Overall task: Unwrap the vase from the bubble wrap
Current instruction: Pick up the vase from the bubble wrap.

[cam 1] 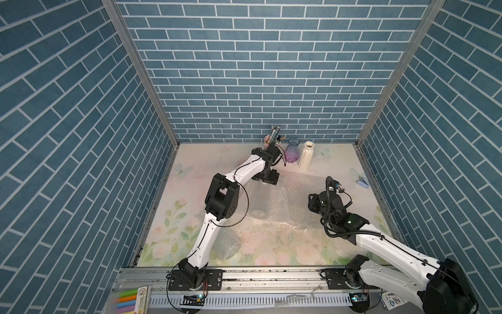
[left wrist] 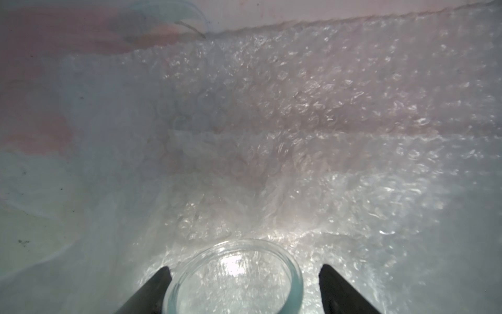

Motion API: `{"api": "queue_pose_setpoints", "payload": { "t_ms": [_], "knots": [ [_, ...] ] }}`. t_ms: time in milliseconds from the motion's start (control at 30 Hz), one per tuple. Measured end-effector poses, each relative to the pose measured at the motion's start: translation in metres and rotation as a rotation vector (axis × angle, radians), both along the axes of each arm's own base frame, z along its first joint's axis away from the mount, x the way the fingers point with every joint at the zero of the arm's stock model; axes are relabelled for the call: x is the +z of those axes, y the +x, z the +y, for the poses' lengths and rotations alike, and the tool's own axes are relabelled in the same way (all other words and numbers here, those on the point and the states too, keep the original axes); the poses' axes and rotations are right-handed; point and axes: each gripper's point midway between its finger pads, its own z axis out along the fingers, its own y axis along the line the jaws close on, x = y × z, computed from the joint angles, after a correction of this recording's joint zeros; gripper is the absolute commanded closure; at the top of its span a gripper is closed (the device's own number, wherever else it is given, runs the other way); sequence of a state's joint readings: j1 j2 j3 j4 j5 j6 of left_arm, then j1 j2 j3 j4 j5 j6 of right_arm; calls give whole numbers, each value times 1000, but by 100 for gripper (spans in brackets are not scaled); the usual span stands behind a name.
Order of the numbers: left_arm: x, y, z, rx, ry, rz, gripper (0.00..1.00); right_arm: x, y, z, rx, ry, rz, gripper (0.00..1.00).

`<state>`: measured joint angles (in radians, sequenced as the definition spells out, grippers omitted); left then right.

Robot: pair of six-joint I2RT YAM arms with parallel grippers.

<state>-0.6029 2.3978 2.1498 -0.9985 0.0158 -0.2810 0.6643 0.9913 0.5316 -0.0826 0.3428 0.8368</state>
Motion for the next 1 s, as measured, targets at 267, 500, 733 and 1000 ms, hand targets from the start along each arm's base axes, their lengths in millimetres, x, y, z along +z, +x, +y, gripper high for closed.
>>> {"api": "queue_pose_setpoints", "payload": {
  "t_ms": [267, 500, 733, 1000],
  "knots": [
    [-10, 3, 5, 28, 57, 18, 18, 0, 0, -1, -3, 0, -1, 54],
    [-16, 4, 5, 33, 80, 33, 18, -3, -1, -4, -8, 1, -2, 54],
    [-22, 10, 1, 34, 83, 40, 23, 3, -2, -7, -14, 15, -20, 54],
    [-13, 10, 2, 38, 83, 30, 29, 6, -3, -9, -16, 24, -32, 54]
  ]
}}
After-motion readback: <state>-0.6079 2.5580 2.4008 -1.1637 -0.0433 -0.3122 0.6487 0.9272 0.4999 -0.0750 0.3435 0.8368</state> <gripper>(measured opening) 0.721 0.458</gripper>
